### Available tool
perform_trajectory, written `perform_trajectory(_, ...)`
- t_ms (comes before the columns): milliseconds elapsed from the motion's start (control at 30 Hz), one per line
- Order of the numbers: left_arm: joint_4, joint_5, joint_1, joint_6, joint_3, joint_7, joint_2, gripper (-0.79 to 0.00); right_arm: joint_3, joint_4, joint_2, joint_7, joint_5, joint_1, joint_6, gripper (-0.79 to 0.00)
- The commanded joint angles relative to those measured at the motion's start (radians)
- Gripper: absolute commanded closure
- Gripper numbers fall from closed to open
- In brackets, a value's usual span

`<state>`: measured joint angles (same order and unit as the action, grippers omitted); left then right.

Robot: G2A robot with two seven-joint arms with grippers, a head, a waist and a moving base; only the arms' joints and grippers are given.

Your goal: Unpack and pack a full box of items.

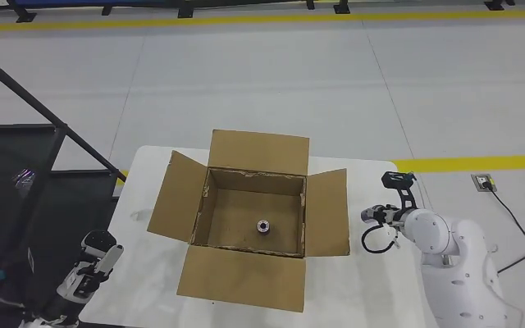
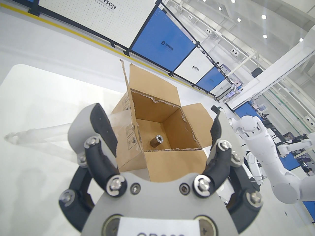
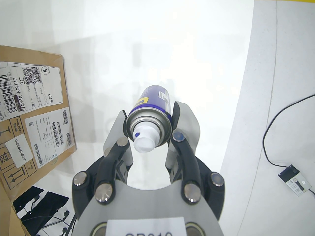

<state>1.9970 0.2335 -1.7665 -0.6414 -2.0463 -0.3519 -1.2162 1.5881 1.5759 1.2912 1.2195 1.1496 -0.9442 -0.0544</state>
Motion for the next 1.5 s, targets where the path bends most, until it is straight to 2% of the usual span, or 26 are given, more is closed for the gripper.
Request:
perform_trajectory(0, 0.0, 0.0, 0.0, 0.0, 0.0, 0.0, 0.0, -0.785, -0.01, 0.004, 0.0, -0.017, 0.018, -0.008, 0.0, 0.0)
perform_trajectory(133, 0.0, 0.0, 0.0, 0.0, 0.0, 0.0, 0.0, -0.785, -0.073, 0.002, 0.001, -0.008, 0.117, 0.003, -0.053, 0.0)
perform_trajectory(300, 0.0, 0.0, 0.0, 0.0, 0.0, 0.0, 0.0, -0.785, -0.103, -0.106, 0.0, 0.016, 0.211, 0.052, -0.107, 0.0)
perform_trajectory(500, 0.0, 0.0, 0.0, 0.0, 0.0, 0.0, 0.0, -0.785, -0.117, -0.217, 0.002, -0.005, 0.22, 0.096, -0.12, 0.0)
perform_trajectory(667, 0.0, 0.0, 0.0, 0.0, 0.0, 0.0, 0.0, -0.785, -0.116, -0.246, 0.001, -0.019, 0.211, 0.108, -0.123, 0.0)
perform_trajectory(700, 0.0, 0.0, 0.0, 0.0, 0.0, 0.0, 0.0, -0.785, -0.116, -0.246, 0.001, -0.019, 0.208, 0.109, -0.123, -0.231)
perform_trajectory(733, 0.0, 0.0, 0.0, 0.0, 0.0, 0.0, 0.0, -0.785, -0.114, -0.245, 0.001, -0.019, 0.207, 0.109, -0.123, -0.336)
perform_trajectory(800, 0.0, 0.0, 0.0, 0.0, 0.0, 0.0, 0.0, -0.785, -0.113, -0.24, 0.0, -0.018, 0.206, 0.11, -0.126, -0.406)
perform_trajectory(833, 0.0, 0.0, 0.0, 0.0, 0.0, 0.0, 0.0, -0.785, -0.113, -0.237, 0.0, -0.016, 0.206, 0.11, -0.126, -0.745)
perform_trajectory(867, 0.0, 0.0, 0.0, 0.0, 0.0, 0.0, 0.0, -0.785, -0.112, -0.234, 0.0, -0.013, 0.206, 0.11, -0.128, -0.785)
perform_trajectory(1033, 0.0, 0.0, 0.0, 0.0, 0.0, 0.0, 0.0, -0.785, -0.108, -0.205, -0.002, -0.006, 0.214, 0.11, -0.141, -0.785)
perform_trajectory(1167, 0.0, 0.0, 0.0, 0.0, 0.0, 0.0, 0.0, -0.785, -0.092, -0.122, -0.006, 0.005, 0.235, 0.093, -0.162, -0.785)
perform_trajectory(1333, 0.0, 0.0, 0.0, 0.0, 0.0, 0.0, 0.0, -0.785, -0.062, 0.129, -0.01, 0.006, 0.244, 0.045, -0.193, -0.785)
perform_trajectory(1467, 0.0, 0.0, 0.0, 0.0, 0.0, 0.0, 0.0, -0.785, -0.109, 0.373, -0.006, -0.009, 0.241, 0.009, -0.188, -0.785)
